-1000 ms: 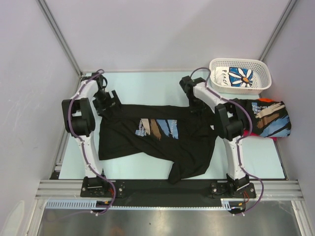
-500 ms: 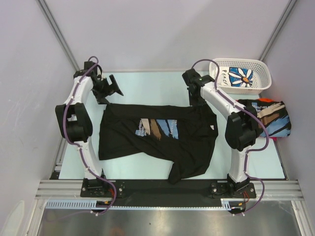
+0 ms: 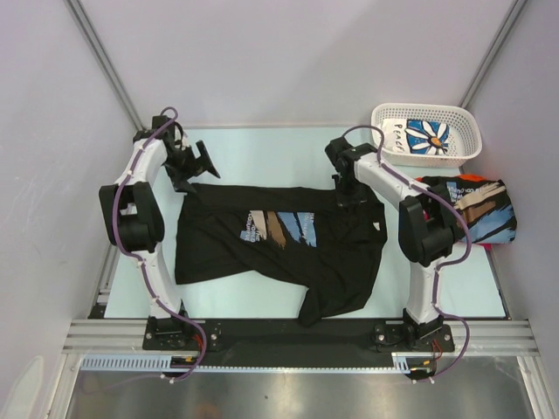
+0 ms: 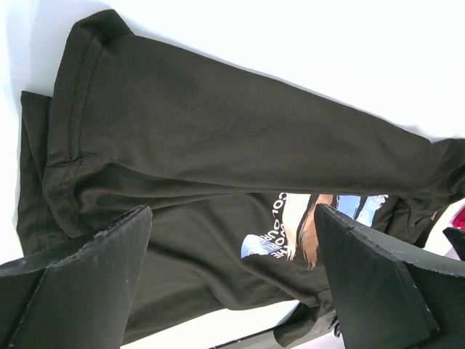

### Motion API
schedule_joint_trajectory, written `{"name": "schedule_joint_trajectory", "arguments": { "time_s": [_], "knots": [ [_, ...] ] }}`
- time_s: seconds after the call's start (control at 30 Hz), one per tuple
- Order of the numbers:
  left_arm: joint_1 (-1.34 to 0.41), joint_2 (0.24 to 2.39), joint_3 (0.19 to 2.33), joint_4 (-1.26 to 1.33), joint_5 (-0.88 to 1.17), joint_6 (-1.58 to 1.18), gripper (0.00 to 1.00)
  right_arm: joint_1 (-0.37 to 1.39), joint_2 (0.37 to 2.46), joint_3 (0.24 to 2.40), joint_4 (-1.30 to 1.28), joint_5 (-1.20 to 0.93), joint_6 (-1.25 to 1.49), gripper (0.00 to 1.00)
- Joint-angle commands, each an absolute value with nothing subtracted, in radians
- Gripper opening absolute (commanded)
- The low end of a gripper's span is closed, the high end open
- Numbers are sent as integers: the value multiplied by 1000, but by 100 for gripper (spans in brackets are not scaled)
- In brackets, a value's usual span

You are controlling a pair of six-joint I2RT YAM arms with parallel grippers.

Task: Fold and stack the t-shirts
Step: Fold the flattened tshirt in 1/3 of the way

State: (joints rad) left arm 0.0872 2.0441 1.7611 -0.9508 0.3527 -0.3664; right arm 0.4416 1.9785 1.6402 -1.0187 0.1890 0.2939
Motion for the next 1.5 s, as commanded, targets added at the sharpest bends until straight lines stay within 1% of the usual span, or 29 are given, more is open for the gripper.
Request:
{"name": "schedule_joint_trajectory", "arguments": {
  "time_s": [0.0,0.4,0.53,0.7,0.8,1.07,1.1,1.23,1.47],
  "knots": [
    [87,2016,1758,-951,379,-342,100,443,2017,1626,-1046,146,279,0],
    [84,2020,1763,-953,373,-336,99,454,2056,1612,-1048,81,268,0],
    [86,2022,1766,-954,373,-336,100,459,2083,1640,-1068,60,264,0],
    [86,2023,1767,-956,373,-333,100,463,2095,1661,-1072,-18,244,0],
    [86,2025,1767,-954,373,-331,100,463,2100,1675,-1083,-2,262,0],
    [86,2036,1759,-962,367,-325,100,497,2111,1766,-1080,-212,163,0],
    [86,2039,1761,-965,370,-325,100,502,2108,1767,-1081,-209,164,0],
    [86,2033,1756,-966,362,-324,100,491,2082,1729,-1077,-59,209,0],
    [84,2034,1755,-966,364,-321,100,439,2069,1637,-1065,29,213,0]
  ]
}}
